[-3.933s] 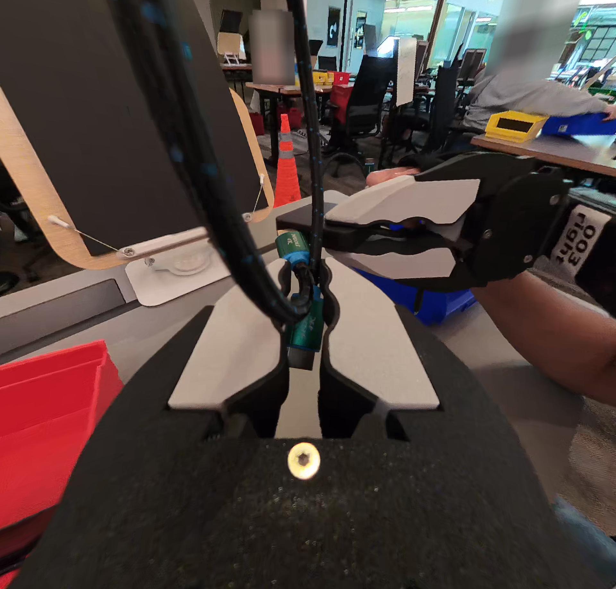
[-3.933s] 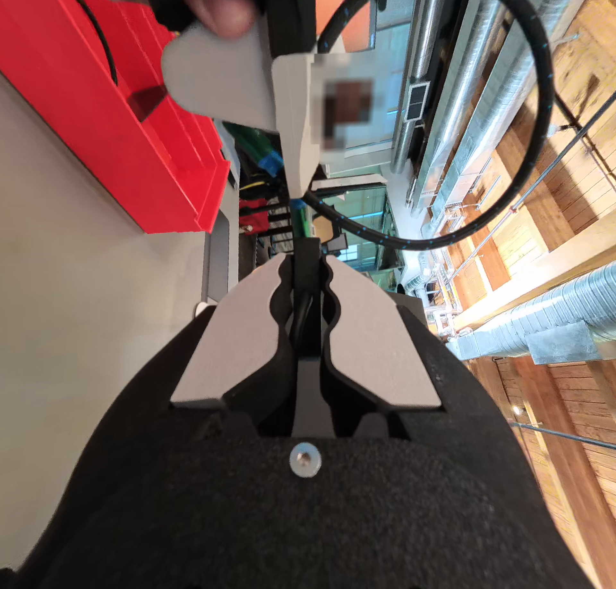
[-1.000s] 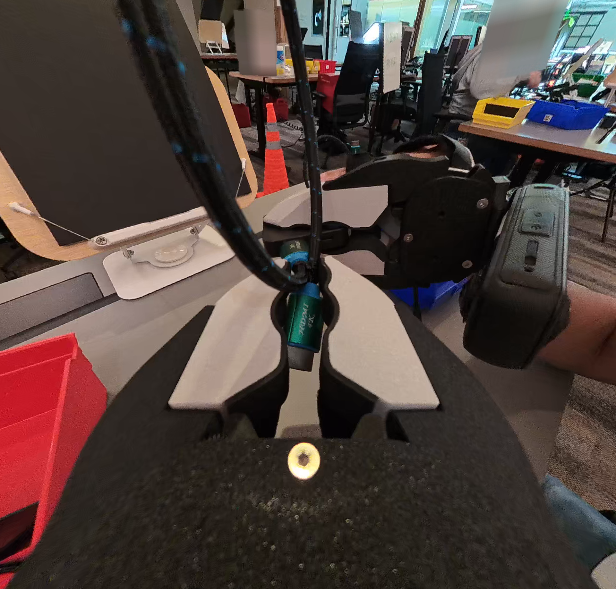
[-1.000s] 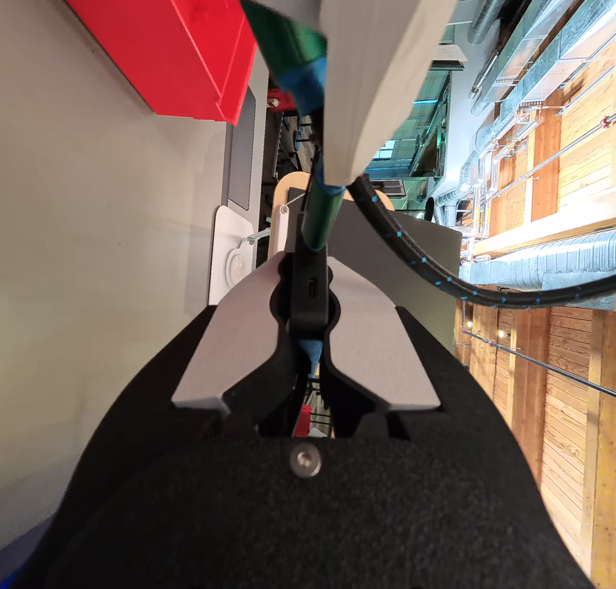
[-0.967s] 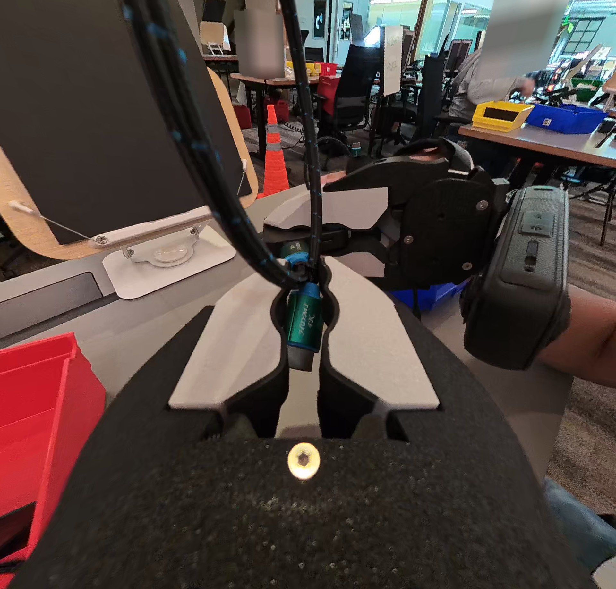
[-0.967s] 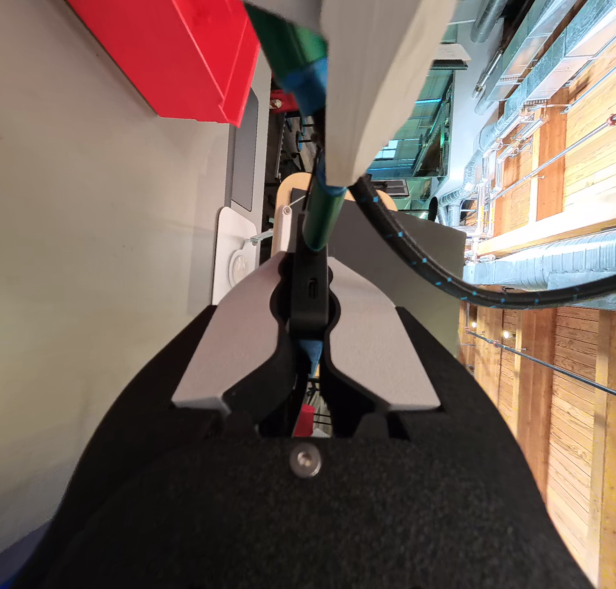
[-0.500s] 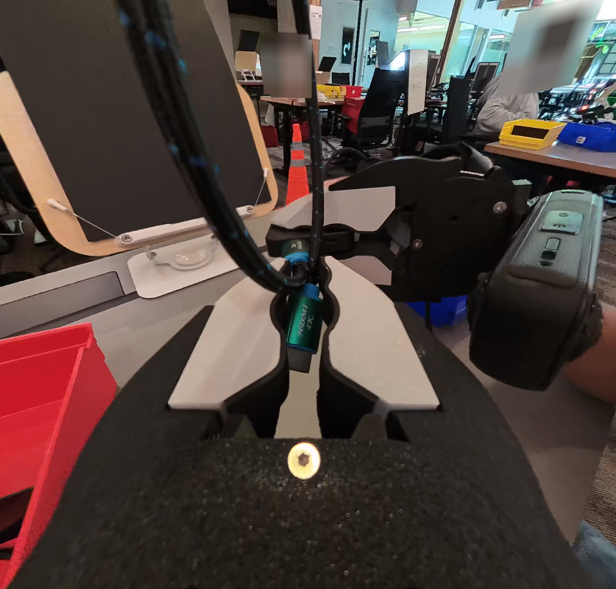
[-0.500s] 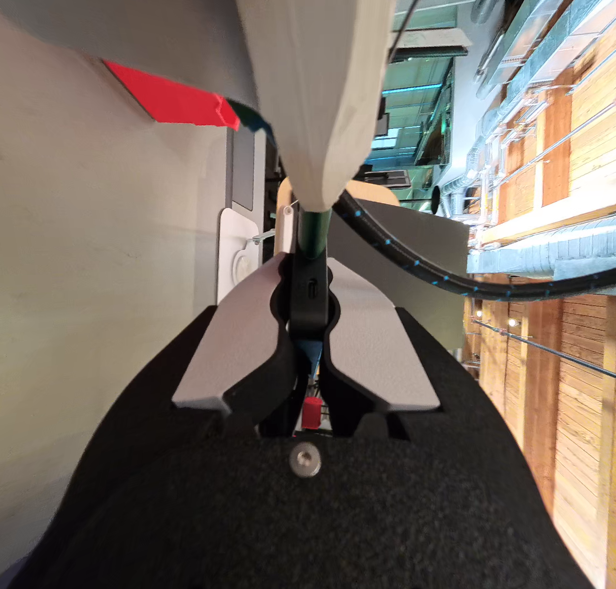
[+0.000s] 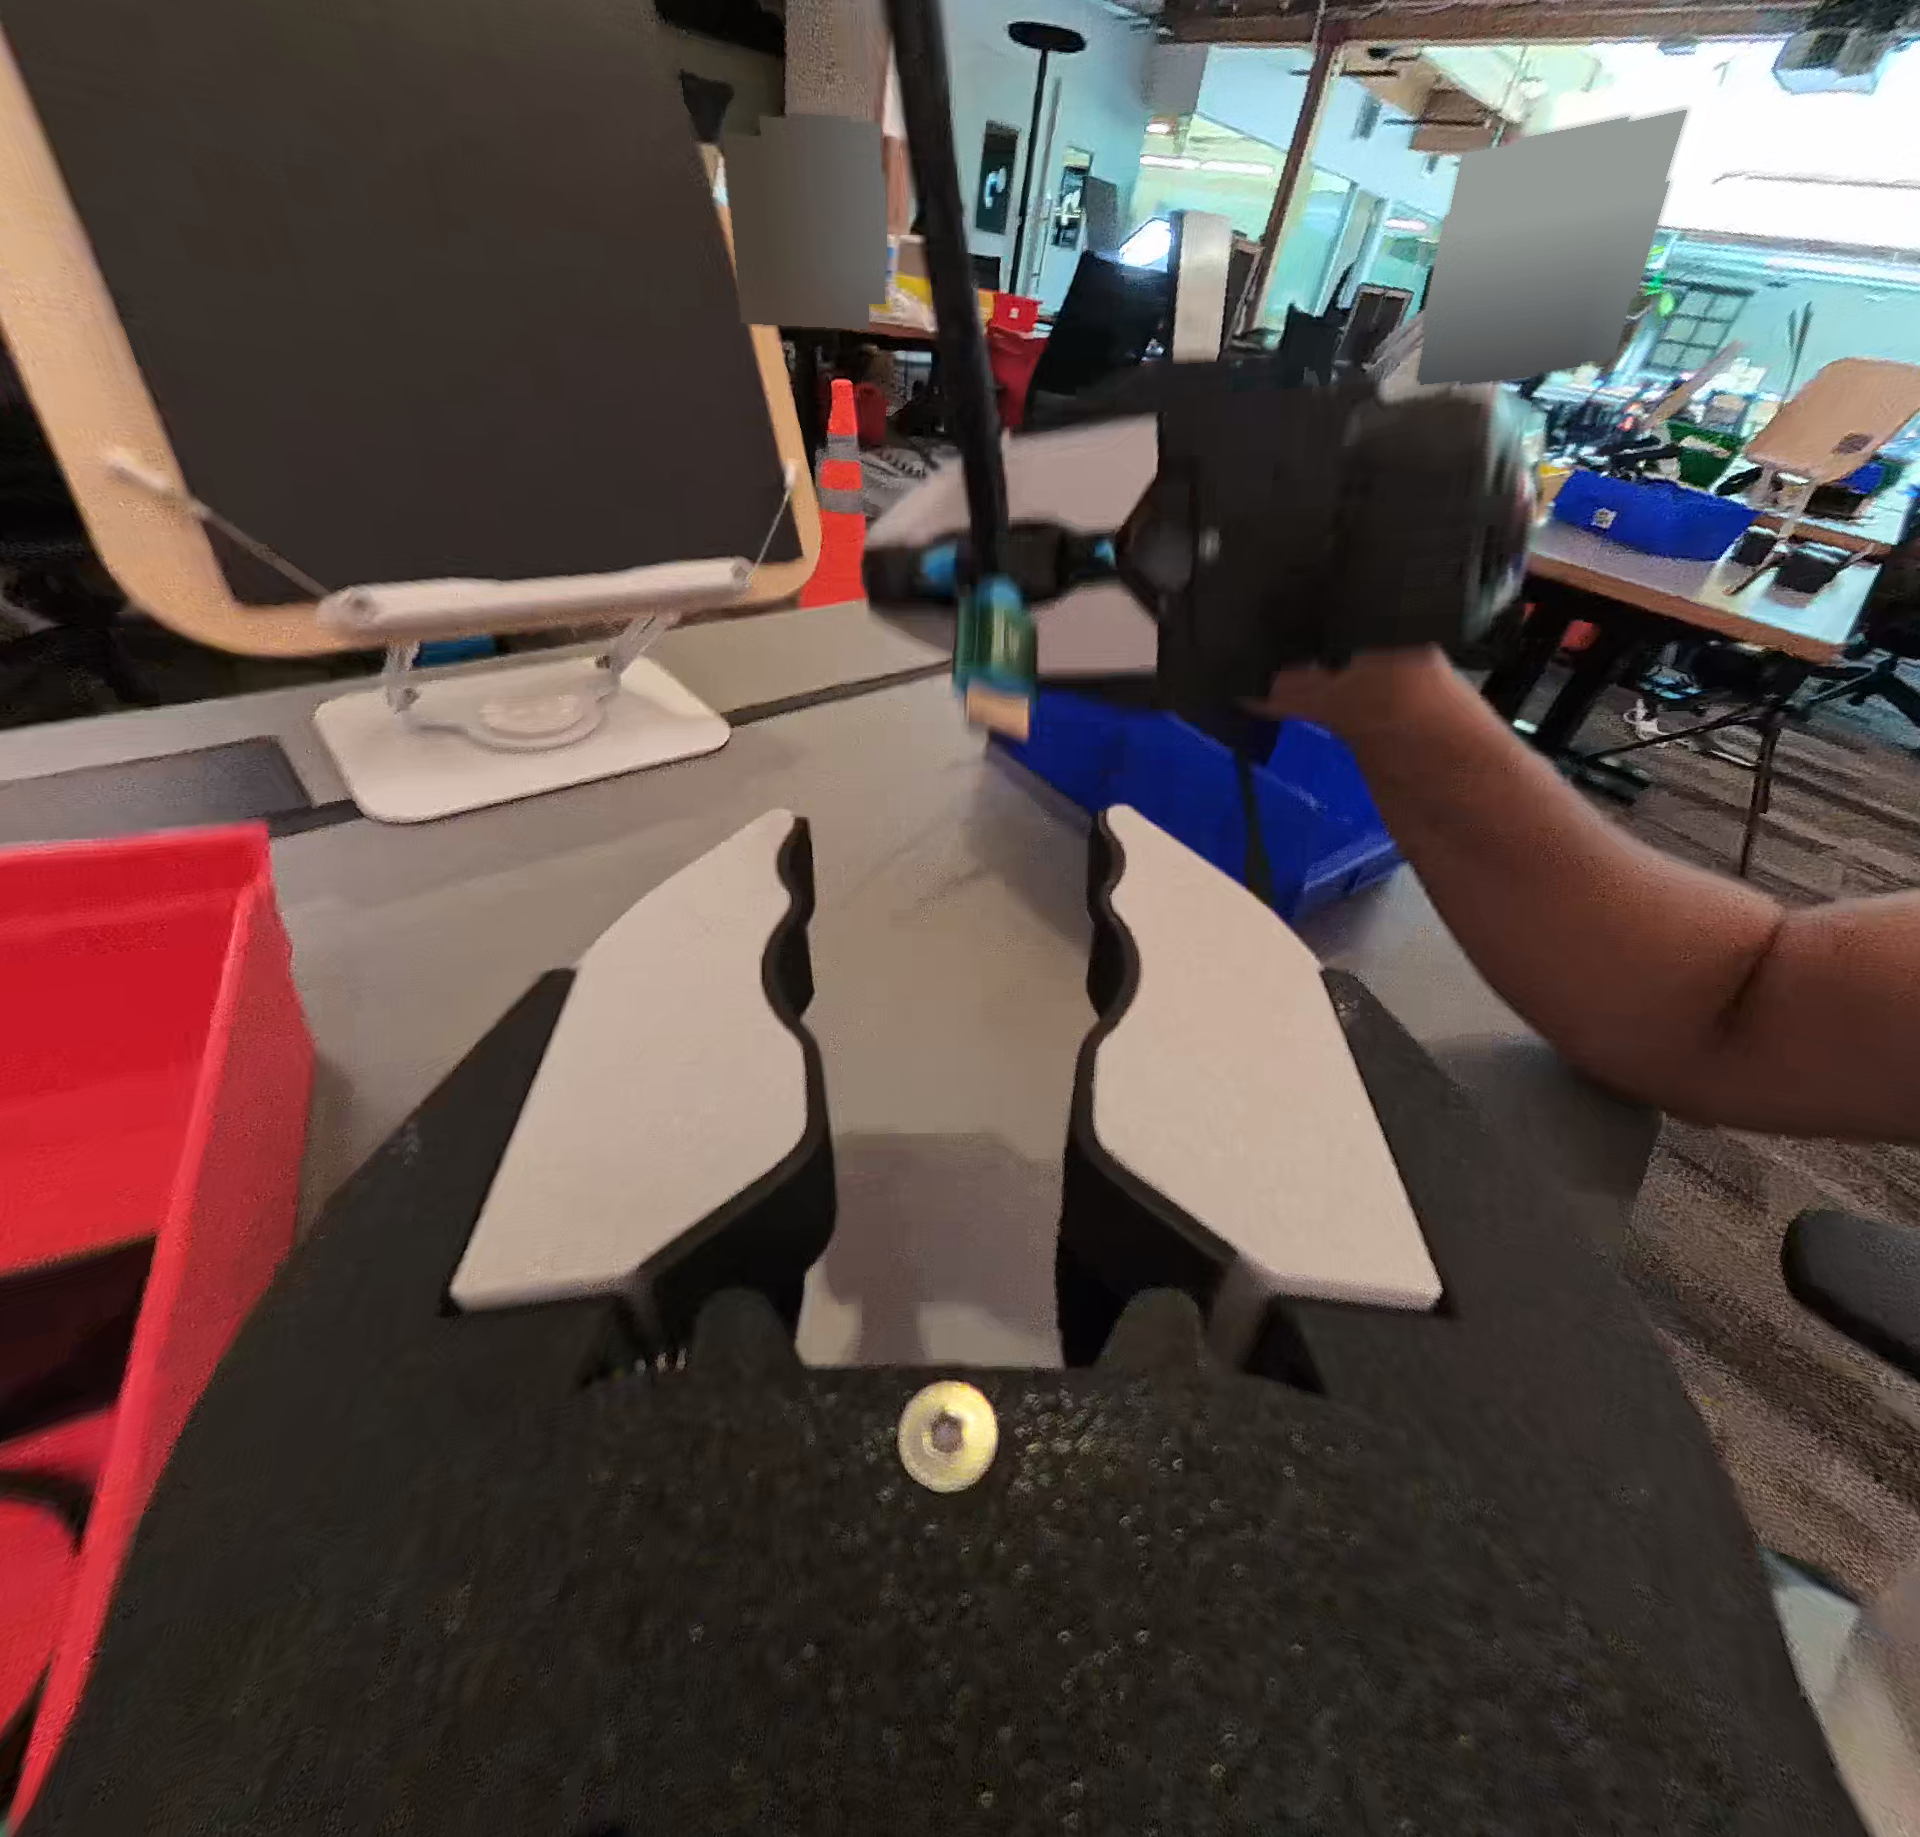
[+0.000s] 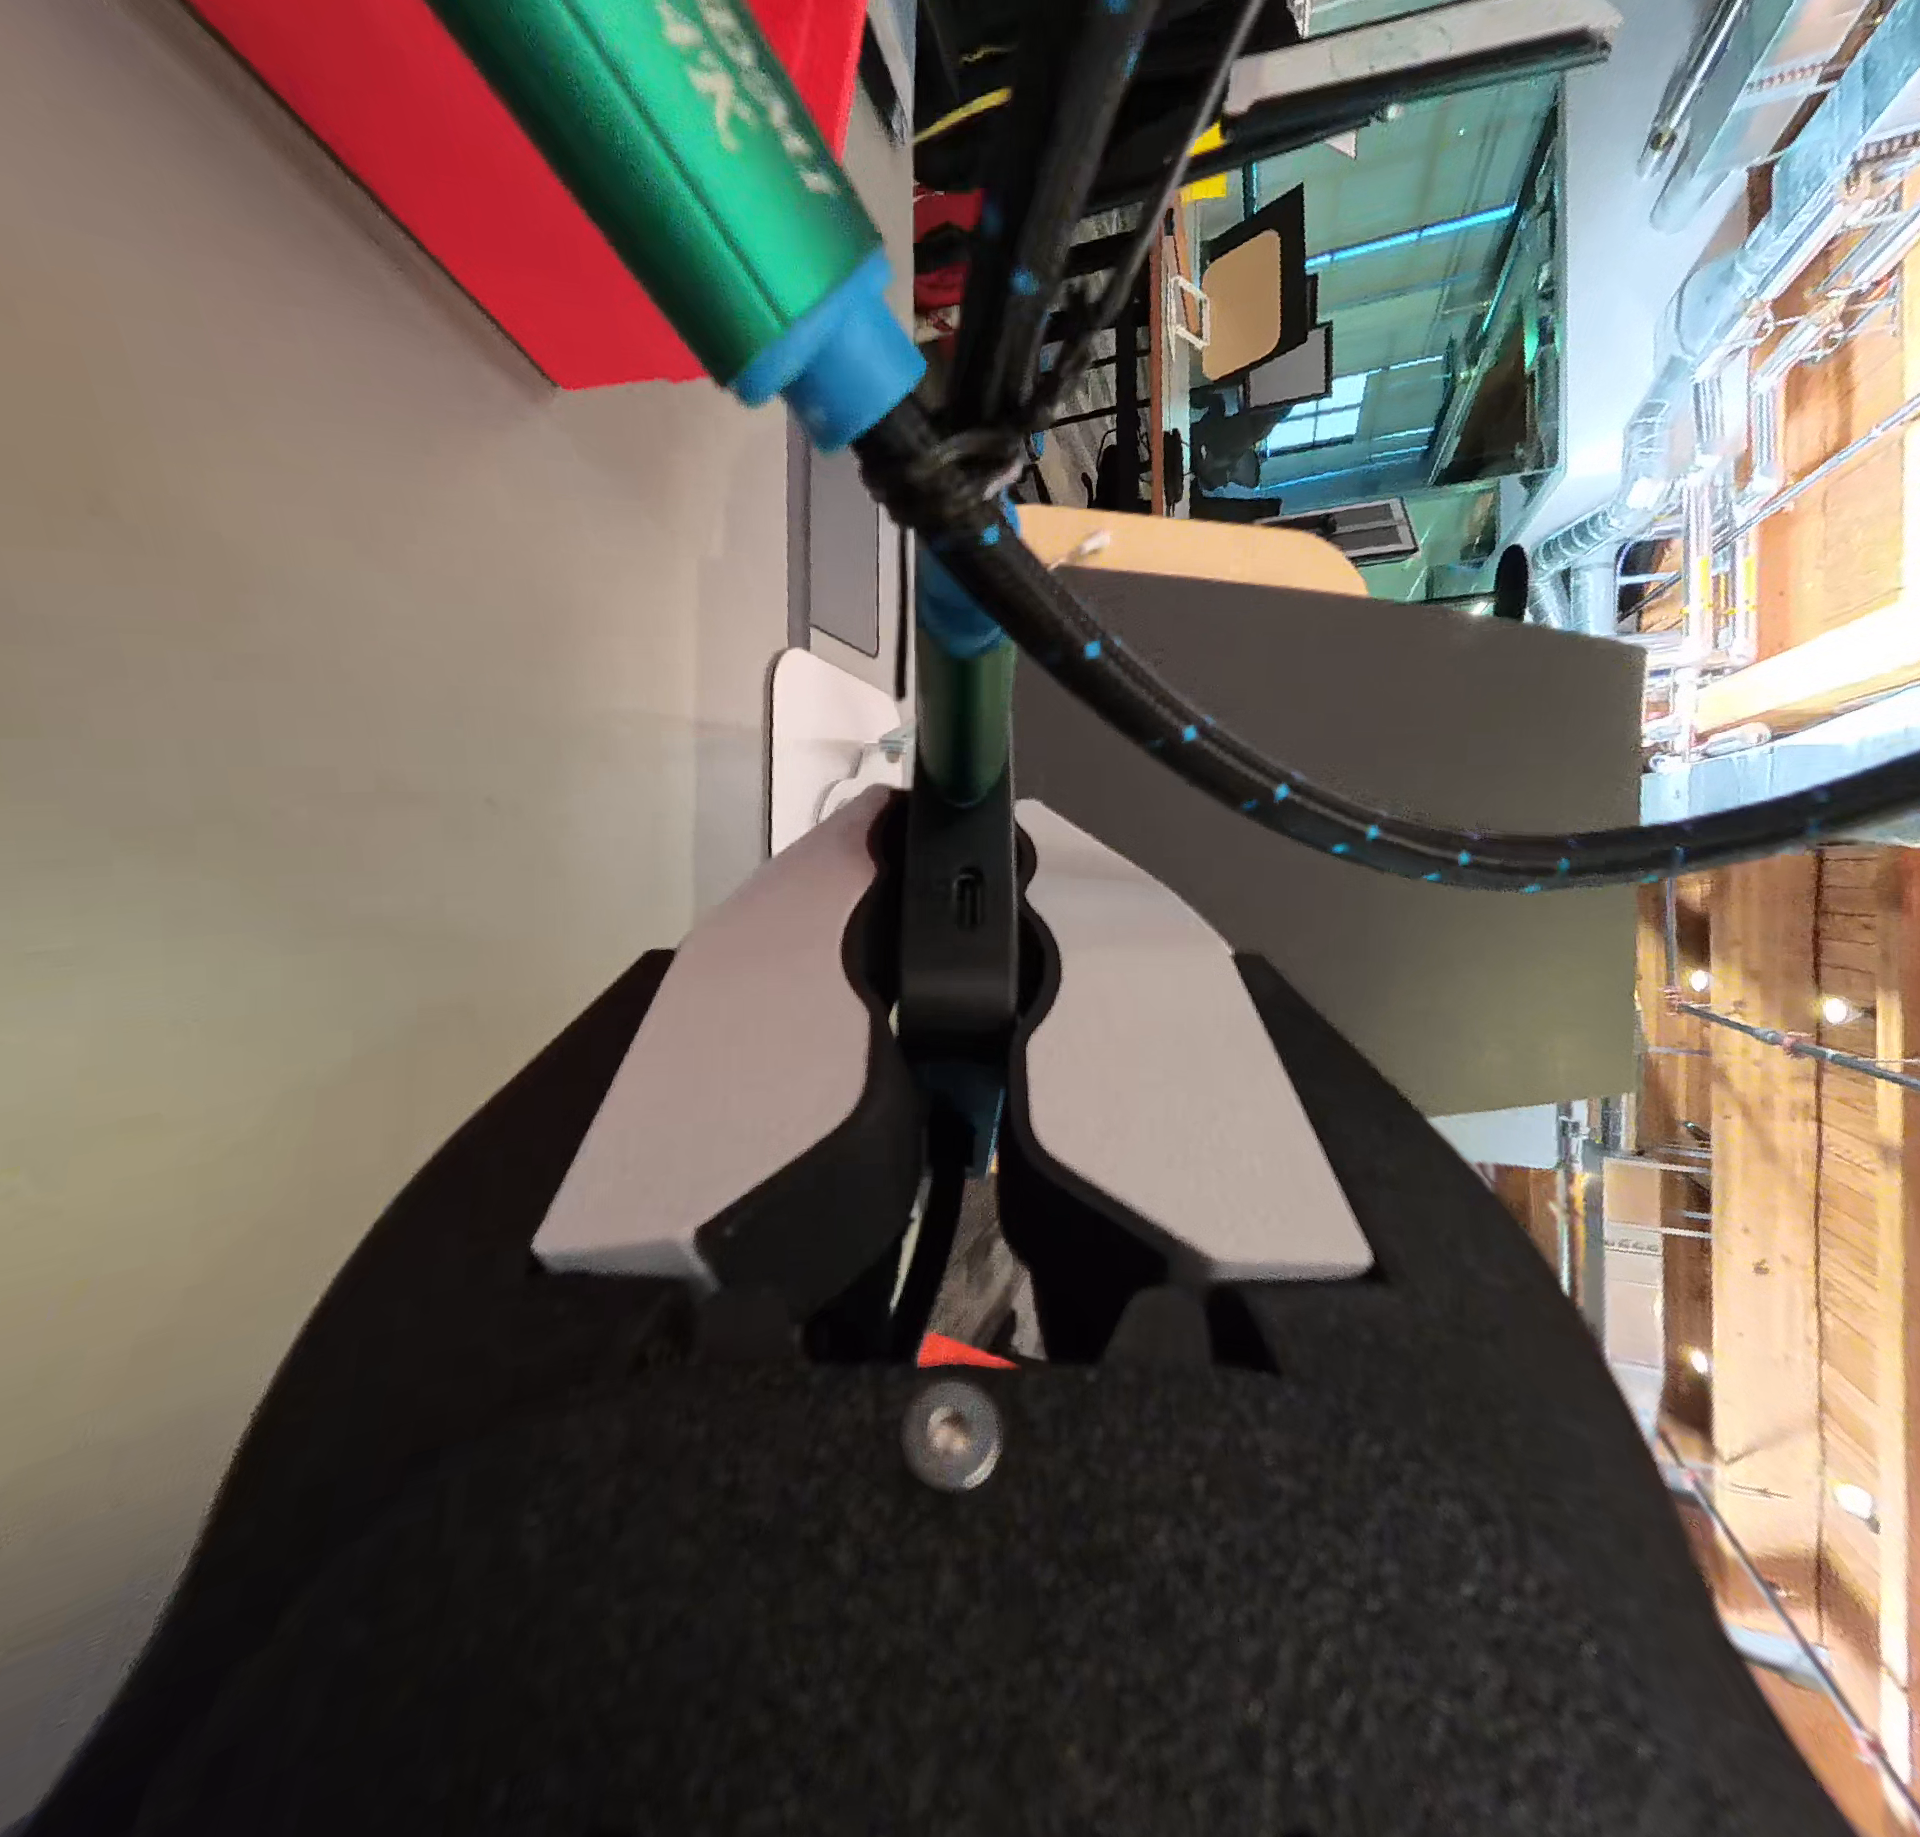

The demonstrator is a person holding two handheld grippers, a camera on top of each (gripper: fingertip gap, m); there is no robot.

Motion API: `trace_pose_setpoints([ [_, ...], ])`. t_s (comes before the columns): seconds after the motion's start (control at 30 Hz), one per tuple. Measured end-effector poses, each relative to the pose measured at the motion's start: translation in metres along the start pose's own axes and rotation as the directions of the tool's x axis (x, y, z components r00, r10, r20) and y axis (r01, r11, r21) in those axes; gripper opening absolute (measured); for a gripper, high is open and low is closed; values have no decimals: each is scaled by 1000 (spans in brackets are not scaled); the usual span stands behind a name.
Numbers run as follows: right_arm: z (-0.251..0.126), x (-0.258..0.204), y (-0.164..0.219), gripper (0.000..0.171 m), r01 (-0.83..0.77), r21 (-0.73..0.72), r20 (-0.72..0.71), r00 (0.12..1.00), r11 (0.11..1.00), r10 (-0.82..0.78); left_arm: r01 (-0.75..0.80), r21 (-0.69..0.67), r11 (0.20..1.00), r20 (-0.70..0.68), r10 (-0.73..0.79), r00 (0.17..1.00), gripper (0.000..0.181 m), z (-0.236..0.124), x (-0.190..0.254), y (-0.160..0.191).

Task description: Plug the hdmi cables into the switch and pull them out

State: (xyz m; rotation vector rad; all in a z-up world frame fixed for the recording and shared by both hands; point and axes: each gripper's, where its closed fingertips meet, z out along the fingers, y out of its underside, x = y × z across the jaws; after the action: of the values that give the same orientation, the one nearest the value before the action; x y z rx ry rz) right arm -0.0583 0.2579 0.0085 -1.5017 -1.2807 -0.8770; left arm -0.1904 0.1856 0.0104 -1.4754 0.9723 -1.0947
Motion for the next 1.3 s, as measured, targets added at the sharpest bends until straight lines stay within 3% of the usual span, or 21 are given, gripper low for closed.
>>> trace_pose_setpoints([
  [0.13,-6,12,17,15,-40,-38,14,999,998,41,12,-79,997,20,-10,1000,49,-21,-1,67],
  [0.2,-18,30,46,15,-94,-112,13,995,989,97,-34,-124,992,58,41,997,44,-26,-5,95],
  [0.3,-49,55,123,15,-226,-278,89,962,934,259,-63,-183,981,60,75,995,37,-28,-4,115],
  [0.37,-73,59,192,15,-330,-426,155,891,843,427,-57,-175,983,16,61,998,37,-25,3,112],
  [0.4,-83,50,224,15,-381,-492,210,821,783,531,-51,-170,984,-3,51,999,37,-23,6,112],
  [0.47,-104,8,273,15,-432,-643,374,544,632,751,-18,-182,983,-44,10,999,37,-20,12,117],
  [0.53,-113,-30,310,15,-376,-725,459,362,577,812,33,-185,982,-79,-48,996,37,-18,19,119],
  [0.6,-121,-66,321,15,-346,-768,525,143,539,839,65,-173,983,-105,-84,991,37,-18,25,117],
  [0.7,-99,-75,328,16,-365,-615,642,284,699,713,42,-173,984,-100,-60,993,37,-18,26,117],
  [0.77,-83,-80,329,16,-353,-584,648,339,731,682,25,-174,984,-92,-41,995,36,-18,26,117],
  [0.9,-74,-107,364,24,-35,-622,678,475,782,561,23,-178,984,-86,-39,996,36,-19,26,117],
  [1.03,-74,-123,380,35,35,-658,677,466,753,570,9,-177,984,-80,-24,997,36,-20,28,116],
  [1.2,-97,-147,396,46,45,-741,630,391,670,671,9,-186,983,-89,-26,996,36,-18,29,119],
  [1.3,-113,-139,398,51,-27,-770,581,382,637,719,21,-190,982,-98,-41,994,36,-17,30,120],
])
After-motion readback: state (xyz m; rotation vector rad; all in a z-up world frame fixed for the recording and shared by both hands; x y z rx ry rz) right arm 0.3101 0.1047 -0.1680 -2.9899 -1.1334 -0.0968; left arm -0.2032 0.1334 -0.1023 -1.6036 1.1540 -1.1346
